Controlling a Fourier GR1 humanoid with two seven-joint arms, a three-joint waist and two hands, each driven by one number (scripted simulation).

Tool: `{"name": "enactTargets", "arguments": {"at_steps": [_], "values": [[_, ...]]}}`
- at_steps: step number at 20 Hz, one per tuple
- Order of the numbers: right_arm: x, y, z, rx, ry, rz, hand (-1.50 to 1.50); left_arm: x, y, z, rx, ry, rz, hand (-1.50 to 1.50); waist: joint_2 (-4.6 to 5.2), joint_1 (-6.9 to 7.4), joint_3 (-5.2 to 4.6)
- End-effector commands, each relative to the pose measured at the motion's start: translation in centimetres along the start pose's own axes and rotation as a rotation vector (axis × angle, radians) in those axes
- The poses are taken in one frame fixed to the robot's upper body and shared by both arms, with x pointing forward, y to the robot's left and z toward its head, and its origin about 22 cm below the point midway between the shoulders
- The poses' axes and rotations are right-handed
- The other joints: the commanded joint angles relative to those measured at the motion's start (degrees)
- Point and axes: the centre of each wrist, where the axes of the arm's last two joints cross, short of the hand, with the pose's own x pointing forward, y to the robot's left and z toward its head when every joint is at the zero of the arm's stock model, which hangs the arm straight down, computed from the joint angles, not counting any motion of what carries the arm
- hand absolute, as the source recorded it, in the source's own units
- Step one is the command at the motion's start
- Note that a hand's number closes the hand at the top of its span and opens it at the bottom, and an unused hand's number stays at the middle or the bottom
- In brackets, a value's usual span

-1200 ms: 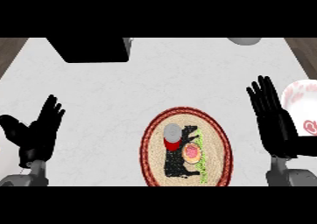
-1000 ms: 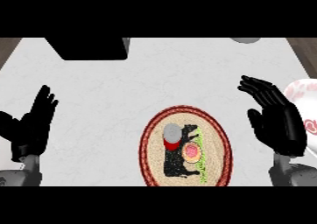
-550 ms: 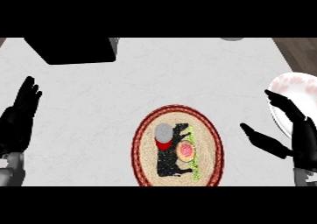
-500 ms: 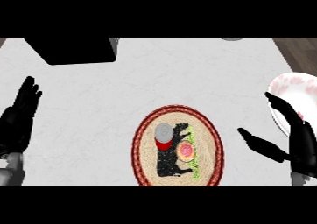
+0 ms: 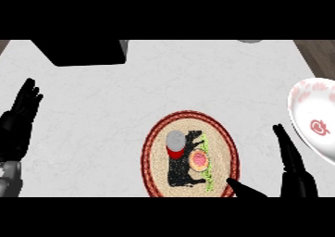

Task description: Pick the can from the placemat and place it in the bowl

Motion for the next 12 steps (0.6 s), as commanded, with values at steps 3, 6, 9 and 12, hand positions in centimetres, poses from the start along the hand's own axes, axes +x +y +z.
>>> {"name": "enactTargets", "arguments": {"at_steps": [3,6,9,12], "values": [[6.4,-2.3,1.5,-0.061,0.070,0.111,-1.50,1.2,-0.5,-0.2,-0.037,-0.020,-0.008,0.00,0.58,2.77,0.22],[10.3,-1.8,1.3,-0.050,0.080,0.144,-1.50,0.9,-1.7,-1.4,-0.049,-0.048,0.006,0.00,1.11,3.09,0.28],[11.5,-2.7,0.9,0.093,0.131,0.254,-1.50,0.7,-1.4,-0.6,-0.066,-0.039,0.007,0.00,1.01,4.02,0.32],[12.8,-1.7,-0.1,0.195,0.172,0.330,-1.50,1.6,-1.3,-1.2,-0.085,-0.048,0.009,0.00,1.19,4.44,0.35]]}}
